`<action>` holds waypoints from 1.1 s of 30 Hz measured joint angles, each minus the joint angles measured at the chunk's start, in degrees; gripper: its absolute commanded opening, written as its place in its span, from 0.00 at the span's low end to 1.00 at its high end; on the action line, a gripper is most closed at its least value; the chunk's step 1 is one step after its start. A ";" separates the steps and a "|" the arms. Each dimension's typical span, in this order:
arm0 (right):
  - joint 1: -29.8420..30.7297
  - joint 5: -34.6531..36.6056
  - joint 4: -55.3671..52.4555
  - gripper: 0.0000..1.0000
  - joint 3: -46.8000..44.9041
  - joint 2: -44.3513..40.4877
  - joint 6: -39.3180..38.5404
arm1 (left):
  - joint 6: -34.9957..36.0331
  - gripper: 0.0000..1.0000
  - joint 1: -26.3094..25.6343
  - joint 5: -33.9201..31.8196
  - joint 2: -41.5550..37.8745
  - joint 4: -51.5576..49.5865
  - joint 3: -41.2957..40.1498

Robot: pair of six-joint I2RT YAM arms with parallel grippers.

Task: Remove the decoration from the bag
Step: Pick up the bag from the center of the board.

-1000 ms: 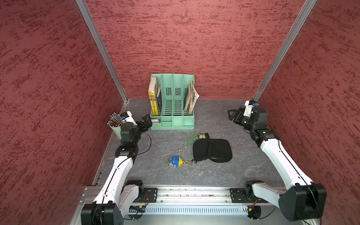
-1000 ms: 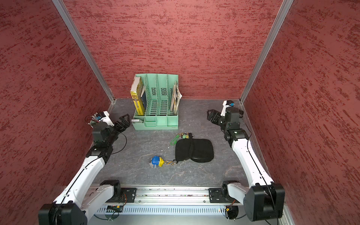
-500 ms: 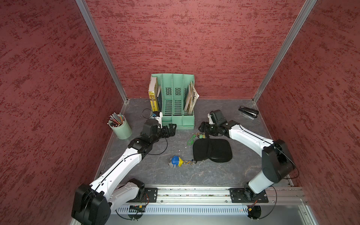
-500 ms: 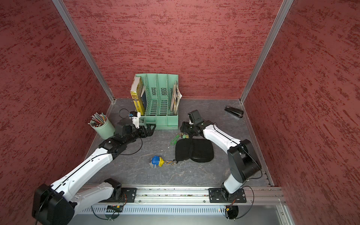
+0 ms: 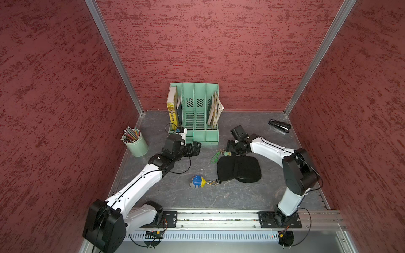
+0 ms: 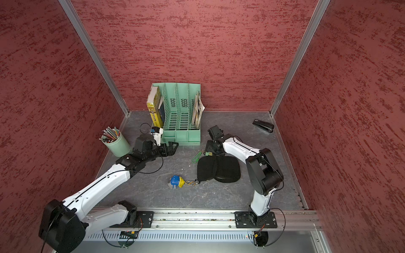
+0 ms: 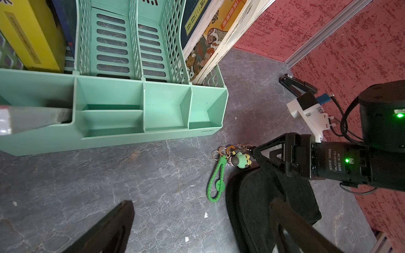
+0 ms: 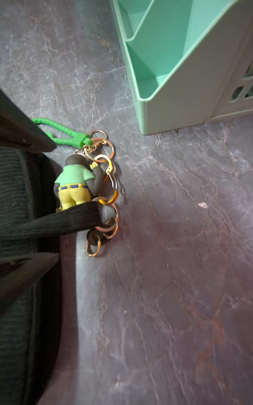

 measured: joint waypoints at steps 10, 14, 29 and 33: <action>-0.02 0.13 -2.29 0.70 2.19 4.61 0.81 | 0.02 1.00 -1.77 0.02 1.16 0.00 0.55; -0.07 -0.37 -2.84 0.40 2.34 5.03 0.46 | 0.02 1.00 -2.89 -0.04 1.79 -0.02 1.97; -0.17 -4.13 4.94 0.00 -2.58 -3.93 -5.33 | 1.14 1.00 -6.93 -1.07 1.55 -0.90 4.72; -0.17 -4.94 6.86 0.00 -4.50 -8.52 -7.21 | 1.81 1.00 -7.91 -1.33 1.55 -0.92 4.83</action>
